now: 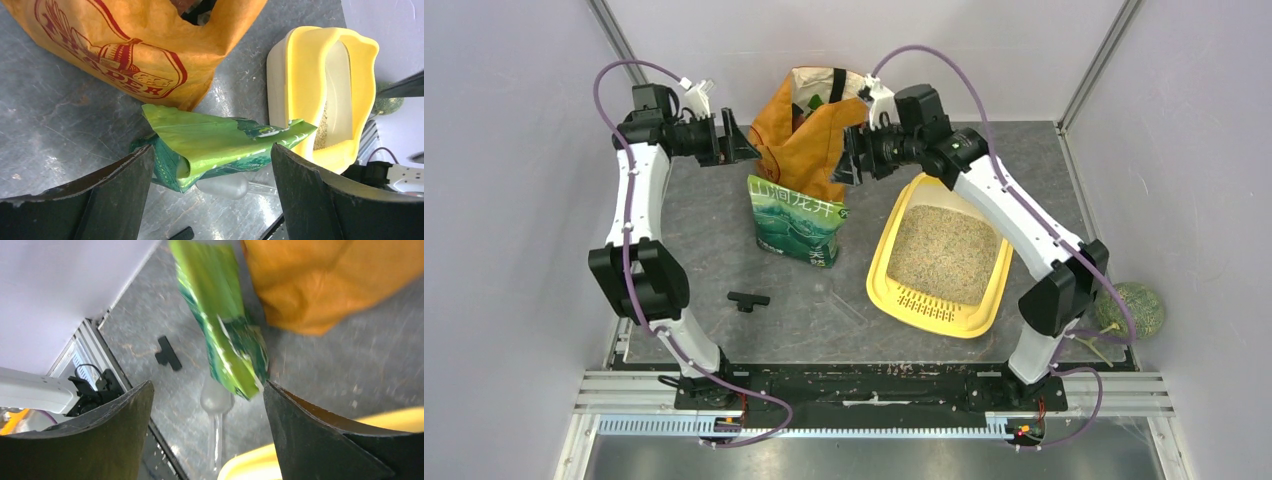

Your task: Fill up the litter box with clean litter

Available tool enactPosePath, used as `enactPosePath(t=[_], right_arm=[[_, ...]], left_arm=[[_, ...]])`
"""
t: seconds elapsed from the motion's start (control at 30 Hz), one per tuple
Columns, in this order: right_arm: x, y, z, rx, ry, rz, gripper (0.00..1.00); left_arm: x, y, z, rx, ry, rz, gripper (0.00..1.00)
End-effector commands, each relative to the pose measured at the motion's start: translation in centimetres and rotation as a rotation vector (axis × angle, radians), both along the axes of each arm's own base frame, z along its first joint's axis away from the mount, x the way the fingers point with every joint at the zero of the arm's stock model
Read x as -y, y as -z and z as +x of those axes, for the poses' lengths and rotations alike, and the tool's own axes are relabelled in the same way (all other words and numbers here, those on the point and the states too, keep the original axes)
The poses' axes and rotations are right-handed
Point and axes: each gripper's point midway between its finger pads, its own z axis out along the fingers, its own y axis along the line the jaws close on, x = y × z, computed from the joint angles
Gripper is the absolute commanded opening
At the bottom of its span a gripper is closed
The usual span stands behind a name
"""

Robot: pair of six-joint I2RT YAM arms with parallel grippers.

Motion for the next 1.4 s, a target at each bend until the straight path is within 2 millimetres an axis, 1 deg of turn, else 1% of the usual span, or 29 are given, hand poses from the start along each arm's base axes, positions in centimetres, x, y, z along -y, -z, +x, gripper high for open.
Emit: enactPosePath(t=[0.0,0.07,0.17,0.3,0.4,0.47,0.57,0.63,0.8,0.9,1.0,1.13,1.3,1.37], right_arm=[[0.7,6.4,-0.5,-0.325,0.060,0.003,0.90],[0.7,7.9,-0.2,-0.403,0.088,0.010,0.91],[0.0,9.6,0.0,-0.494,0.105,0.027,0.92],[-1.2,10.7,0.2,-0.579,0.095,0.070,0.93],[-1.9,10.4,0.5,-0.598,0.072,0.108,0.92],[-2.5,9.9,0.6,-0.621,0.050,0.146,0.90],[-3.1,9.1,0.4,-0.645,0.017,0.192,0.87],[-3.4,8.6,0.1,-0.657,-0.008,0.218,0.86],[-3.4,8.0,0.2,-0.642,-0.023,0.232,0.85],[-3.2,8.1,0.4,-0.636,-0.022,0.231,0.85],[-3.0,8.0,0.7,-0.618,-0.026,0.230,0.85],[-2.7,8.3,1.3,-0.592,-0.026,0.222,0.84],[-2.6,9.3,1.6,-0.576,-0.026,0.199,0.81],[-2.6,9.9,1.8,-0.575,-0.024,0.189,0.81]], left_arm=[[0.0,1.5,0.5,-0.120,-0.068,-0.048,0.92],[0.0,2.3,0.4,-0.154,-0.075,-0.057,0.93],[0.4,3.2,-0.2,-0.197,-0.069,-0.080,0.93],[1.5,4.2,-1.2,-0.247,-0.043,-0.115,0.93],[2.0,4.4,-1.6,-0.264,-0.028,-0.138,0.93],[2.3,4.3,-1.7,-0.276,-0.017,-0.163,0.94],[2.8,3.7,-1.7,-0.273,0.006,-0.202,0.93],[3.1,3.0,-1.7,-0.258,0.016,-0.224,0.91],[3.5,1.3,-1.6,-0.207,0.047,-0.256,0.81],[3.7,1.0,-1.6,-0.193,0.064,-0.268,0.74],[3.9,0.9,-1.7,-0.186,0.087,-0.280,0.65],[4.2,0.6,-2.0,-0.174,0.121,-0.302,0.47],[4.2,0.2,-2.0,-0.135,0.143,-0.287,0.26],[4.2,0.1,-2.0,-0.122,0.154,-0.288,0.15]])
